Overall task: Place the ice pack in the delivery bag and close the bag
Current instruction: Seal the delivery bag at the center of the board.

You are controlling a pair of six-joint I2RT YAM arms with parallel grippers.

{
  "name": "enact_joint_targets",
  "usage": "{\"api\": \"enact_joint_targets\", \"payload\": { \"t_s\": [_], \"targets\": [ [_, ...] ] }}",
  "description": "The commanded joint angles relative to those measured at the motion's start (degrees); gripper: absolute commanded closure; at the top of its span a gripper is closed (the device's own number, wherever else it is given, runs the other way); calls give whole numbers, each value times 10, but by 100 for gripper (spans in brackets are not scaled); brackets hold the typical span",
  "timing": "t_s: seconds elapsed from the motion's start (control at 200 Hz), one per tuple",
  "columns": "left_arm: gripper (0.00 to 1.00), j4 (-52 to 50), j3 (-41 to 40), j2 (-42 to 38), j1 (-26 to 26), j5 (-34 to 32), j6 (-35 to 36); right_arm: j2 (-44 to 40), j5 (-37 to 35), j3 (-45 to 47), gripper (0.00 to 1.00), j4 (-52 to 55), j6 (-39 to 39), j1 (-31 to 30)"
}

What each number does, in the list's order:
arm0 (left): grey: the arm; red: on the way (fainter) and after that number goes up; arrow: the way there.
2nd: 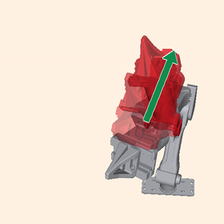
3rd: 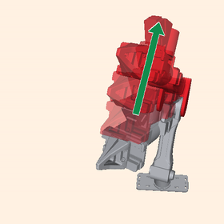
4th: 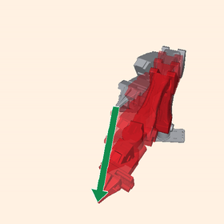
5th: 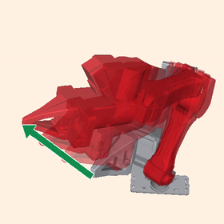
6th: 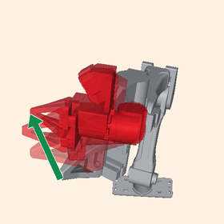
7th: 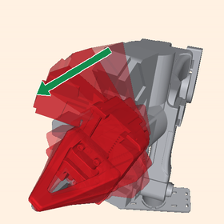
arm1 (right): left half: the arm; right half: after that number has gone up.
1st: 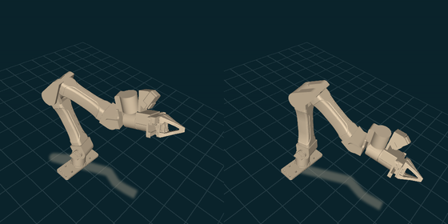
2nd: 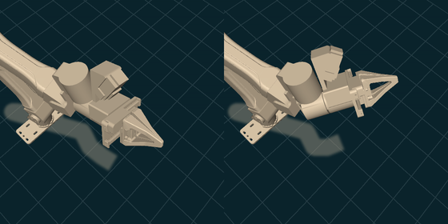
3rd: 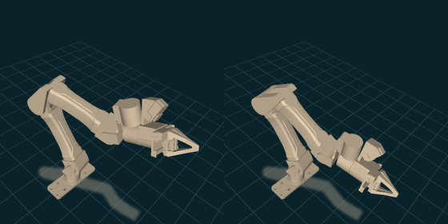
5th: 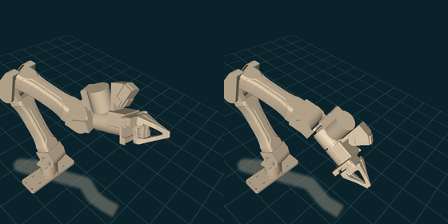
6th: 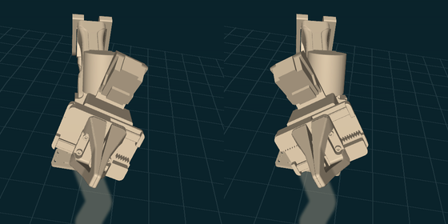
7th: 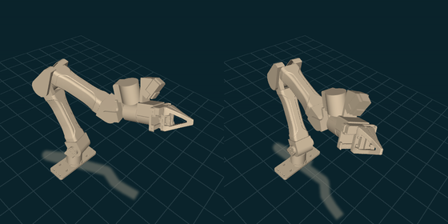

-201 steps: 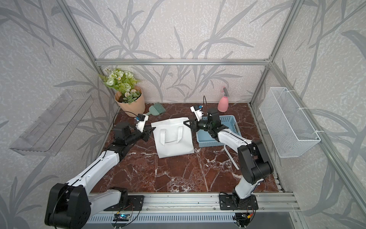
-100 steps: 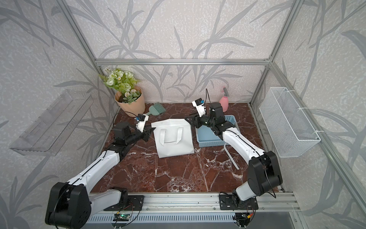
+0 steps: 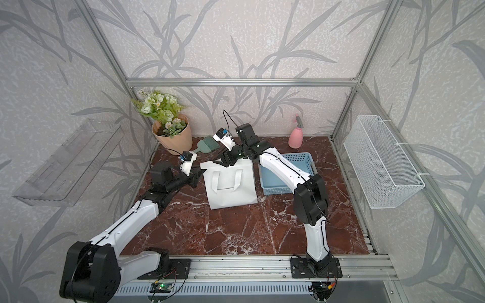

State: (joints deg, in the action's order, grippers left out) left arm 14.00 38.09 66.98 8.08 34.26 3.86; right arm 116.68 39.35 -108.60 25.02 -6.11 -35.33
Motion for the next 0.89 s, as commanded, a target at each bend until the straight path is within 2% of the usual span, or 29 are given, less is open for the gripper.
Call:
{"api": "enact_joint_targets", "payload": {
  "t_s": [0.0, 0.145, 0.385, 0.5, 0.57, 0.705, 0.74, 0.81, 0.89],
  "targets": [
    [88, 7, -9, -6, -3, 6, -2, 25, 16, -58, 39, 108, -31, -3],
    [88, 7, -9, -6, -3, 2, 0, 38, 46, -66, 40, 141, -66, -5],
    [87, 0, -7, -6, -3, -6, 2, 30, 50, -48, 43, 184, -145, -17],
    [85, -1, -6, -8, -3, -11, 2, 38, 37, -66, 51, 223, -193, -29],
    [83, -1, -7, -10, -3, -12, 3, 44, 28, -79, 63, 239, -215, -33],
    [79, -2, -6, -10, -3, -17, 5, 56, 15, -112, 73, 266, -236, -33],
    [79, -5, -5, -11, -3, -22, 5, 57, 11, -120, 79, 279, -248, -34],
    [73, -14, -4, -17, -3, -35, 7, 55, 0, -122, 80, 285, -259, -34],
    [70, -29, -2, -30, -3, -57, 8, 50, -16, -118, 86, 292, -276, -33]
  ]
}}
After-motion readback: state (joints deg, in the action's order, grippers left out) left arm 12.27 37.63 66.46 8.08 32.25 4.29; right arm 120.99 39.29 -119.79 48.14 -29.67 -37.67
